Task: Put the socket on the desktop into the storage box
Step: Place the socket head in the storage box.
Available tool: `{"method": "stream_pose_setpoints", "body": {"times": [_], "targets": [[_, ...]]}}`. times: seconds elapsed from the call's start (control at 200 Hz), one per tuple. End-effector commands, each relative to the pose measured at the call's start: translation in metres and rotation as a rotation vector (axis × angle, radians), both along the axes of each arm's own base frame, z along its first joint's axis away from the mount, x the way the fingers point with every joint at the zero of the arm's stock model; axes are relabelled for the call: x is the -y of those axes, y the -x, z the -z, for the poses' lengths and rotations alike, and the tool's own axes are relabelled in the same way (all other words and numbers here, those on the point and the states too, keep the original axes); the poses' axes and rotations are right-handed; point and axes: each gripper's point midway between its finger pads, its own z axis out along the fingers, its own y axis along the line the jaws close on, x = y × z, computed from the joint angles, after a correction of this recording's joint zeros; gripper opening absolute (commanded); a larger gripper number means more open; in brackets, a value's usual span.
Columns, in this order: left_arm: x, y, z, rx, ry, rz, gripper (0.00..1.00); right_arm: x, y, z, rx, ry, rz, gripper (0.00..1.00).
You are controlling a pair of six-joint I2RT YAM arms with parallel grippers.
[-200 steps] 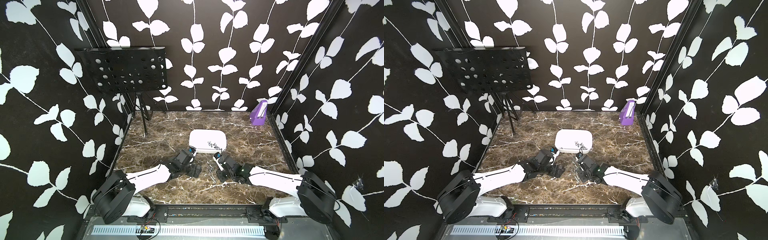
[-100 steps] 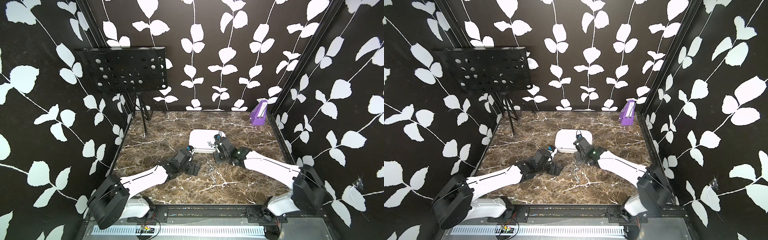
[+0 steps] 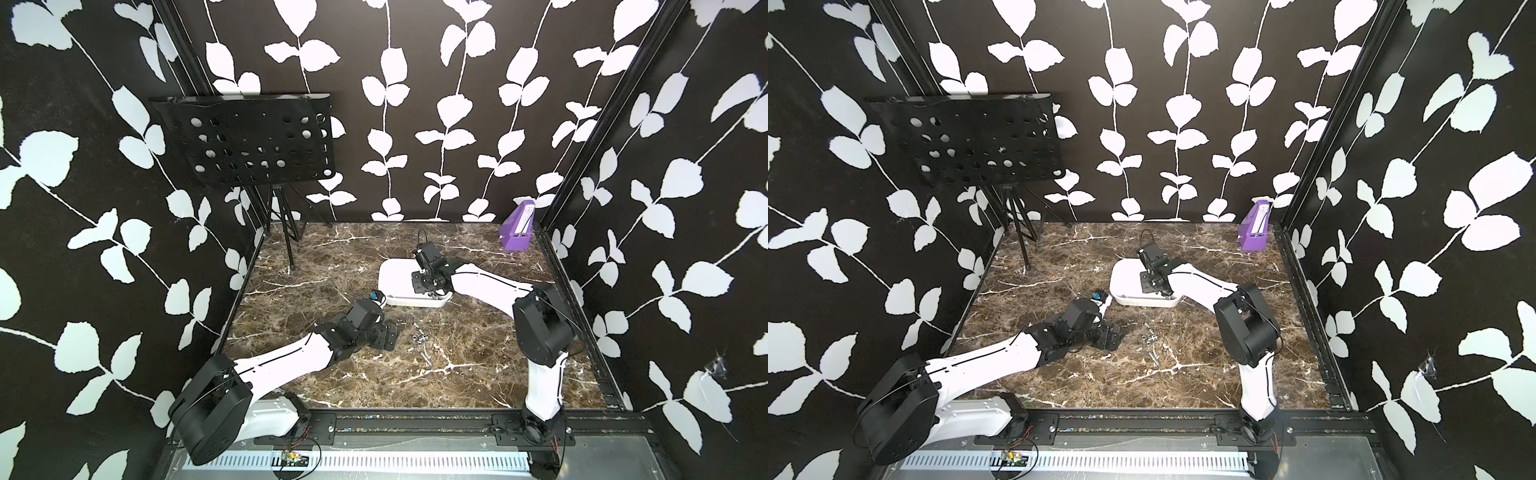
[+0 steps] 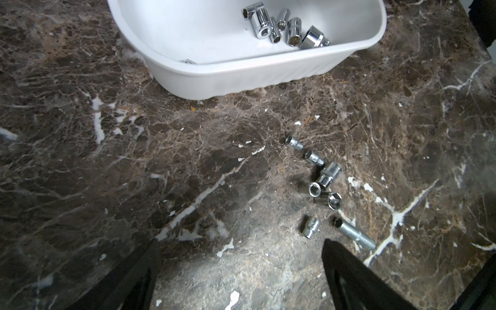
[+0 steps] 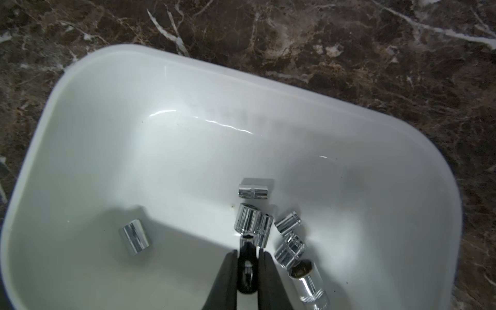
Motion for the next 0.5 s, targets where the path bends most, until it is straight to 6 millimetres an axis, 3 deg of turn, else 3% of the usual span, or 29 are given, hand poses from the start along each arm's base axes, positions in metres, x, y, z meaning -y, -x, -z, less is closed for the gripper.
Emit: {"method": "stream_pose_setpoints", "body": {"times": [0.0,0.12,0.235,0.395,0.435,0.45,0.495], "targets": [[-0.001,0.003,0.004,-0.009,-0.001,0.001,0.94,-0.005,-0.011,-0.018,0.02,-0.034,0.006,0.24],[0.0,0.004,0.002,-0.009,0.009,0.006,0.94,-0.004,-0.008,-0.027,0.029,-0.046,-0.001,0.39],[0.005,0.005,-0.003,0.0,0.042,0.022,0.95,0.0,0.001,-0.057,0.051,-0.057,-0.041,0.44],[0.003,0.006,-0.009,0.022,0.047,0.032,0.94,0.016,0.033,-0.088,0.133,-0.131,-0.079,0.45],[0.002,0.007,-0.01,0.028,0.047,0.029,0.95,0.025,0.049,-0.073,0.106,-0.114,-0.092,0.45],[0.001,0.007,-0.011,0.032,0.046,0.03,0.95,0.028,0.054,-0.081,0.121,-0.128,-0.097,0.45],[0.001,0.007,-0.012,0.036,0.049,0.032,0.95,0.036,0.068,-0.08,0.126,-0.126,-0.102,0.46]]}}
